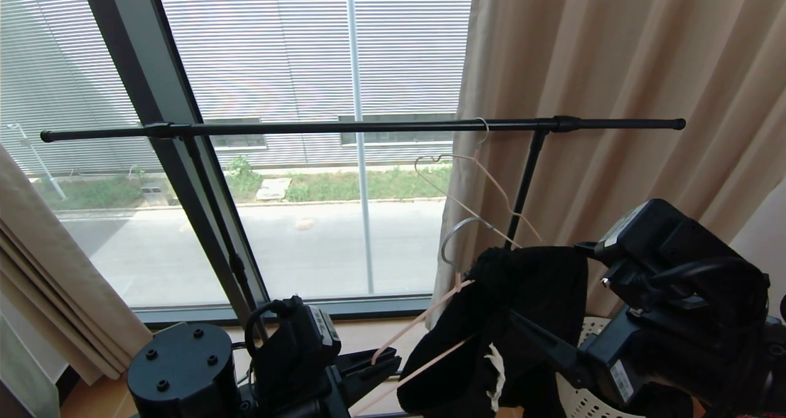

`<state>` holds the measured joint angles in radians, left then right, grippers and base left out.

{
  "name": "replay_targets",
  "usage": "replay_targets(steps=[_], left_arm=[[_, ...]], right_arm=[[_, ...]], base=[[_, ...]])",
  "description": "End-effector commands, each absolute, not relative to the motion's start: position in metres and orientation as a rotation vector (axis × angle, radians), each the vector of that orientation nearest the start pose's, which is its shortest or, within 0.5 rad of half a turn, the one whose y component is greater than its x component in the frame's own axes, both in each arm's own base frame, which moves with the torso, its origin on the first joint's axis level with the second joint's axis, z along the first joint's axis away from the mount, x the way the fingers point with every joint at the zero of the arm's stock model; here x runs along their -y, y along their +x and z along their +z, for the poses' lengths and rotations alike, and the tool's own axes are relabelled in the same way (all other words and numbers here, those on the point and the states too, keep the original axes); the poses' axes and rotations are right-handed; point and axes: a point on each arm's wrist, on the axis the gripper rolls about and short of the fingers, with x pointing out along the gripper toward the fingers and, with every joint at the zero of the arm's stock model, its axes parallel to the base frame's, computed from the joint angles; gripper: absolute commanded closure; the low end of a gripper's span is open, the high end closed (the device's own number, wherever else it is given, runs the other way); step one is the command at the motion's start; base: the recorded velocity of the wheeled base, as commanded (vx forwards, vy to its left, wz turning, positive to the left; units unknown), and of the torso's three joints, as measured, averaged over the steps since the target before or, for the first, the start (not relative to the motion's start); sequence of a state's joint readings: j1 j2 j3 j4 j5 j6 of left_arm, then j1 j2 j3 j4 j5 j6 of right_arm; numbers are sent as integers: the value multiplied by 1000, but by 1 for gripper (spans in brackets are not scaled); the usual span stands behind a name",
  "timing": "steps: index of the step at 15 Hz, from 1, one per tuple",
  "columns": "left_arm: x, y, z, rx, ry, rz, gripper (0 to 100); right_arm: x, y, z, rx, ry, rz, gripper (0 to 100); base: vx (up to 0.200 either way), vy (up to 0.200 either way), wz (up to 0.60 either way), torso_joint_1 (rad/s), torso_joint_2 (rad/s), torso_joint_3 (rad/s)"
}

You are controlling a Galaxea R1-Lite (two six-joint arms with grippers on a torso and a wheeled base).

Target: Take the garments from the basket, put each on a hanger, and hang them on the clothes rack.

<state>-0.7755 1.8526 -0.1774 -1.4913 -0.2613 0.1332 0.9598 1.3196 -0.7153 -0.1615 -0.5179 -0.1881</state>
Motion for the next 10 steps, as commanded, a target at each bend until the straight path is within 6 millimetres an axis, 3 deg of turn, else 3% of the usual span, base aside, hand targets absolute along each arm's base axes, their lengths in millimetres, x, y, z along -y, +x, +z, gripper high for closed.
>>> replay_targets(steps=[1,3,4,5,10], left_arm=[[170,166,88,-118,171,-1047,100],[169,166,90,-108,172,-1050,100],[169,166,90,-108,172,-1050,100],[166,164,88,-109,193,-1085,100],[161,161,84,-116,230,-1094,100]], right_arm=[[-136,123,220,-281,-507,532,0],[-112,122,233,-287,-591,626,0],[-112,122,233,-287,-591,626,0],[-97,127,249,-354,-627,699,0],[-91,159,264,-473,-722,989,0]], base=[[0,0,0,0,0,0],[0,0,0,0,0,0],[0,0,0,0,0,0],[0,0,0,0,0,0],[0,0,0,0,0,0]])
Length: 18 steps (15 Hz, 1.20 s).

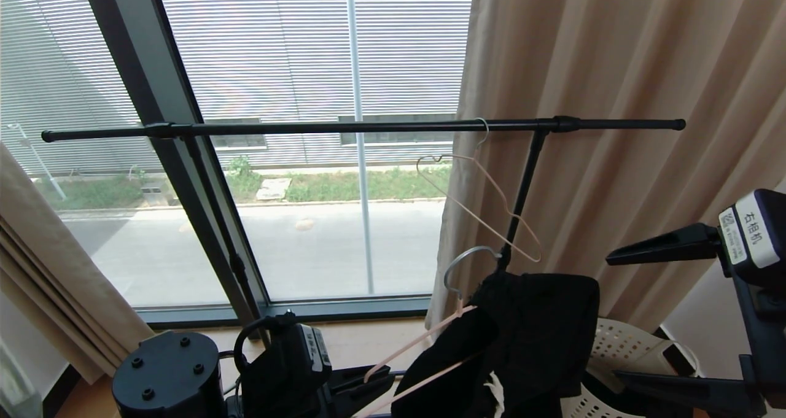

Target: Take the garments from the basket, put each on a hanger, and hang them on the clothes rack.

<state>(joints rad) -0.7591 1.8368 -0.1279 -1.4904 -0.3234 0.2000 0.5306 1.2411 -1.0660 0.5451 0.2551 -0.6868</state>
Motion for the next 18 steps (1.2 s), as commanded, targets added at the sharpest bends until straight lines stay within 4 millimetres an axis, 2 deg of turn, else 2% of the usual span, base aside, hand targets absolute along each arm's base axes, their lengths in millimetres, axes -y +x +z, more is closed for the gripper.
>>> replay_targets(steps=[1,3,6,9,13,18], left_arm=[[160,160,84,-115,230,-1098,100],[159,158,84,-110,241,-1115,100],[156,154,85,-93,270,-1121,100],[155,152,86,-89,267,-1143,100],[153,150,86,-80,287,-1148,100],[152,149,88,-65,298,-1148,100]], right_arm=[[-96,168,266,-485,-727,1043,0],[-103,180,268,-504,-758,1115,0],[-107,214,270,-564,-826,1285,0],[-118,237,263,-651,-807,1318,0],[-134,259,245,-649,-812,1339,0],[-149,263,233,-678,-819,1389,0]], base=[[0,0,0,0,0,0],[0,0,0,0,0,0],[0,0,0,0,0,0],[0,0,0,0,0,0],[0,0,0,0,0,0],[0,0,0,0,0,0]])
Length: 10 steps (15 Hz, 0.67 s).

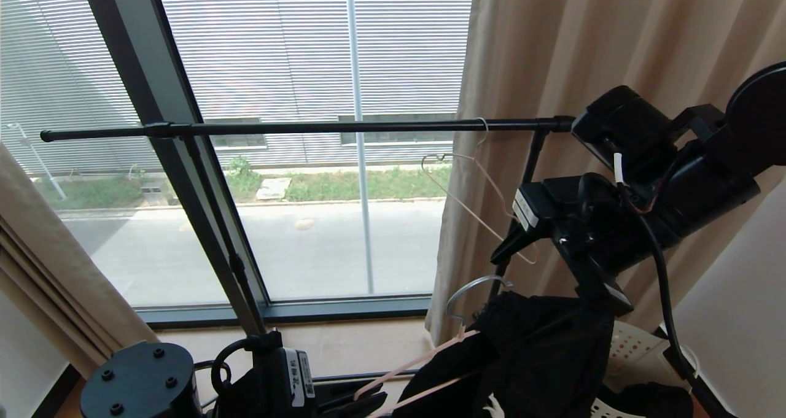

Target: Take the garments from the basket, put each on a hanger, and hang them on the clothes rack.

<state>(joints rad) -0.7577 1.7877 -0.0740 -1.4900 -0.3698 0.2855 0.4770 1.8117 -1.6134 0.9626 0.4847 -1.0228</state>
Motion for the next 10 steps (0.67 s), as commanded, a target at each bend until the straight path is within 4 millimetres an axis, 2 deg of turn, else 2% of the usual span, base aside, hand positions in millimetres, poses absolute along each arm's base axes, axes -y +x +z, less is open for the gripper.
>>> replay_targets(steps=[1,10], left_arm=[[152,149,87,-67,298,-1149,100],[152,149,88,-64,298,-1148,100]], right_arm=[[-152,261,232,-682,-822,1401,0],[-161,254,225,-698,-833,1443,0]], base=[[0,0,0,0,0,0],[0,0,0,0,0,0]])
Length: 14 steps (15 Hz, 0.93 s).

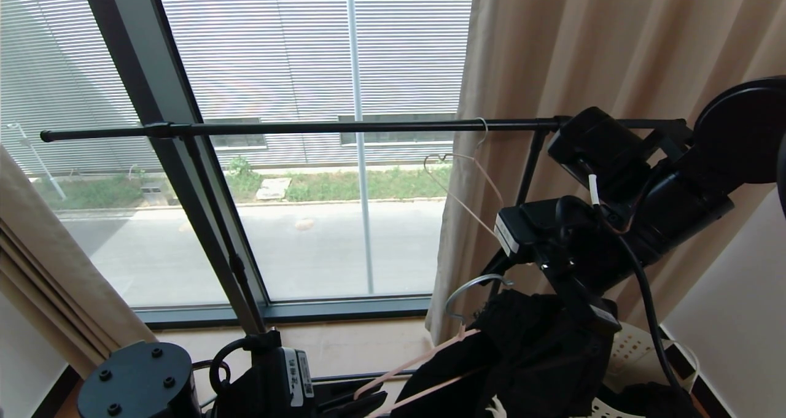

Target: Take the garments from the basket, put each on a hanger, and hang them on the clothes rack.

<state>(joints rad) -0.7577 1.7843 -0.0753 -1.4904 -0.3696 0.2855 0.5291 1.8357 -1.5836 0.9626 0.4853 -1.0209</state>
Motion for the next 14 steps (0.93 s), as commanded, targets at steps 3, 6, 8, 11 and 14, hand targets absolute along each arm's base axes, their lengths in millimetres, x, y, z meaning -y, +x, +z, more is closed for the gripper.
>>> replay_targets(steps=[3,6,8,11,14], left_arm=[[153,149,88,-63,296,-1148,100],[153,149,88,-65,297,-1148,100],[153,149,88,-65,297,-1148,100],[155,152,88,-63,295,-1145,100],[155,152,88,-60,295,-1137,100]], right_arm=[[-161,253,221,-715,-829,1447,100],[-161,252,218,-727,-831,1455,100],[-161,251,219,-722,-832,1454,100],[-161,251,219,-721,-832,1453,100],[-161,250,220,-718,-833,1453,100]], base=[[0,0,0,0,0,0],[0,0,0,0,0,0],[0,0,0,0,0,0],[0,0,0,0,0,0],[0,0,0,0,0,0]])
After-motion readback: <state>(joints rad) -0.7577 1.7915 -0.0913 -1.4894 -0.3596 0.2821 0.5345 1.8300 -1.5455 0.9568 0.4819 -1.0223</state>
